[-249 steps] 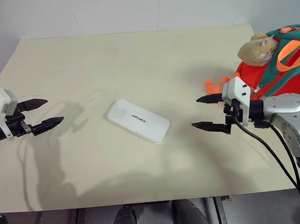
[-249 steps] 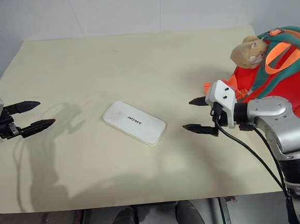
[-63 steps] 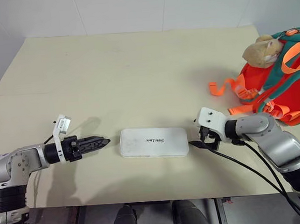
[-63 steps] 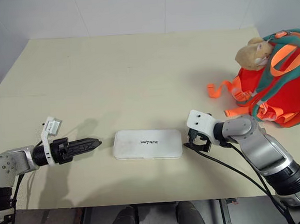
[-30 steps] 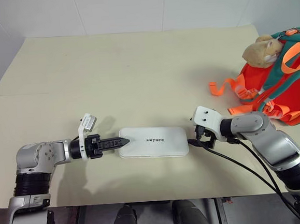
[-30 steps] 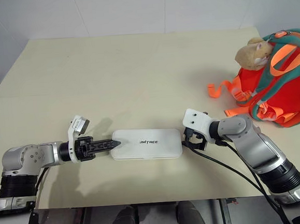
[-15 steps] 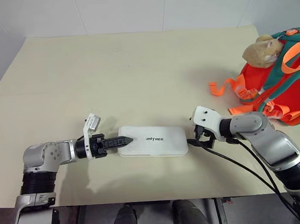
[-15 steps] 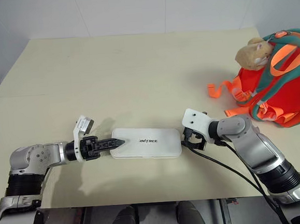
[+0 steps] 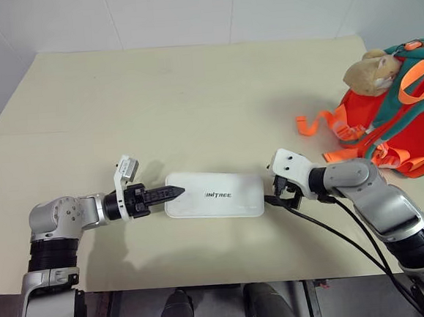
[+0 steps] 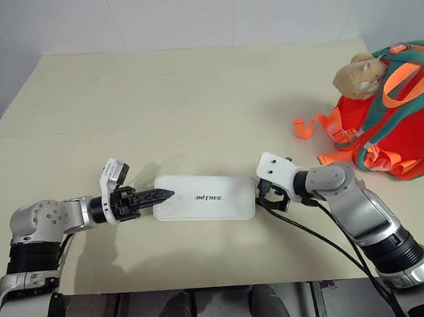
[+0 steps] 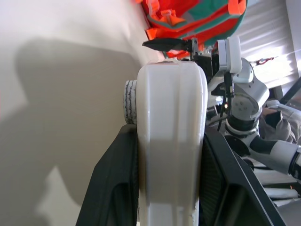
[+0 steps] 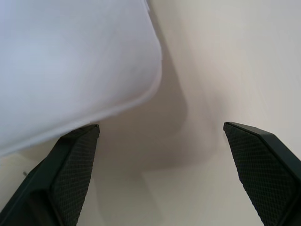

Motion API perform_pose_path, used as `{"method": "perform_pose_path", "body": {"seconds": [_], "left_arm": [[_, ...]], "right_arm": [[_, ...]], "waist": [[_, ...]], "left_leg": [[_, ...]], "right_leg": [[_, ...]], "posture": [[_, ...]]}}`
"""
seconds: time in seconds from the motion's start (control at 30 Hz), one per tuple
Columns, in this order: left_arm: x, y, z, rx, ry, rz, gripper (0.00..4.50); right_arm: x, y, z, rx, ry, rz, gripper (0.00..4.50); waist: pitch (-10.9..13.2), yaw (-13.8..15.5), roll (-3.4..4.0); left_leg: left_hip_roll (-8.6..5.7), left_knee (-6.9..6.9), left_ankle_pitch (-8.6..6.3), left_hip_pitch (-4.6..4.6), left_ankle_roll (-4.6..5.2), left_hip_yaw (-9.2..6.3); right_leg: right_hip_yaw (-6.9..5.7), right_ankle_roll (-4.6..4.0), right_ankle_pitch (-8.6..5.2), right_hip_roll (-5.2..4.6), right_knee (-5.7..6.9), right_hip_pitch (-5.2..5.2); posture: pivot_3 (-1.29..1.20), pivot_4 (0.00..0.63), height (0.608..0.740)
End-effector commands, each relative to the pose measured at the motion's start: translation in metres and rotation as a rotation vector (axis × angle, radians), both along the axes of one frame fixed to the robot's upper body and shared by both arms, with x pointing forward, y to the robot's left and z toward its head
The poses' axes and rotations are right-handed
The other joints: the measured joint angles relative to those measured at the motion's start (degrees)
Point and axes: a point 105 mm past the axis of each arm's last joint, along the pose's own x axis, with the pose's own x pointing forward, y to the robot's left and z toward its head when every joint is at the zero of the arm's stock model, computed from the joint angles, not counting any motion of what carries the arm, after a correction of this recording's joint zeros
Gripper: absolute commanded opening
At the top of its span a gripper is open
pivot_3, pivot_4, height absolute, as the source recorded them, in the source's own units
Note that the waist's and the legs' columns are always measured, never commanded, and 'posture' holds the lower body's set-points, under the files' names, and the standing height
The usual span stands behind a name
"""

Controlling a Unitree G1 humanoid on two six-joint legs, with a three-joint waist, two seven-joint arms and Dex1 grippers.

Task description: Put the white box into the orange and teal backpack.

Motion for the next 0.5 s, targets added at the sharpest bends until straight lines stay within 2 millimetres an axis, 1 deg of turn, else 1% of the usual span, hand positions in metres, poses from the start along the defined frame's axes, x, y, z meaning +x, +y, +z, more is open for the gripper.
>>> {"method": "perform_pose_path", "body": {"seconds": [0.03,0.1,0.2,0.3,0.4,0.47,0.5], "left_arm": [[0.002,0.002,0.018,-0.062,-0.036,0.023,1.25],[0.002,0.004,0.02,-0.073,-0.028,0.04,1.25],[0.004,0.007,0.022,-0.093,-0.009,0.069,1.25],[0.007,0.007,0.026,-0.135,0.01,0.101,1.25],[0.008,0.005,0.03,-0.167,0.005,0.125,1.25],[0.009,0.004,0.033,-0.184,0.009,0.137,1.25],[0.009,0.003,0.033,-0.19,0.015,0.142,1.25]], "right_arm": [[-0.004,0.0,0.034,0.2,-0.061,-0.055,4.5],[-0.005,-0.007,0.045,0.293,-0.085,-0.114,4.5],[-0.009,-0.023,0.053,0.381,-0.107,-0.201,4.5],[-0.022,-0.04,0.061,0.461,-0.143,-0.259,4.5],[-0.038,-0.058,0.076,0.521,-0.214,-0.291,4.5],[-0.047,-0.075,0.086,0.563,-0.264,-0.342,4.5],[-0.051,-0.088,0.089,0.575,-0.292,-0.385,4.5]], "waist": [[0.0,0.1,0.0],[0.0,0.1,0.0],[0.0,0.1,0.0],[0.0,0.3,0.0],[0.0,0.3,-0.01],[0.0,0.2,-0.01],[0.0,0.2,-0.01]], "left_leg": [[0.0,-0.01,0.0,0.0,0.0,-0.01],[0.0,-0.06,0.0,0.0,-0.01,-0.02],[0.0,-0.06,0.01,0.0,-0.01,-0.02],[0.0,-0.05,0.01,-0.01,-0.01,-0.04],[-0.02,-0.05,0.01,-0.02,-0.02,-0.04],[-0.02,-0.04,0.01,-0.01,-0.02,-0.04],[-0.02,-0.04,0.01,0.0,-0.02,-0.04]], "right_leg": [[0.0,0.0,0.0,0.0,0.0,0.0],[-0.01,0.0,0.0,0.0,0.0,0.0],[-0.01,0.0,0.0,0.0,-0.01,0.0],[-0.02,0.0,0.0,0.0,-0.01,0.01],[-0.03,0.0,0.0,-0.02,-0.02,0.02],[-0.02,0.02,0.01,-0.02,-0.03,0.04],[-0.02,0.02,0.01,-0.02,-0.03,0.05]], "posture": [[0.0,0.15,0.74],[0.0,0.15,0.74],[0.0,0.15,0.74],[0.0,0.15,0.74],[0.0,0.15,0.74],[0.0,0.15,0.74],[0.0,0.15,0.74]]}}
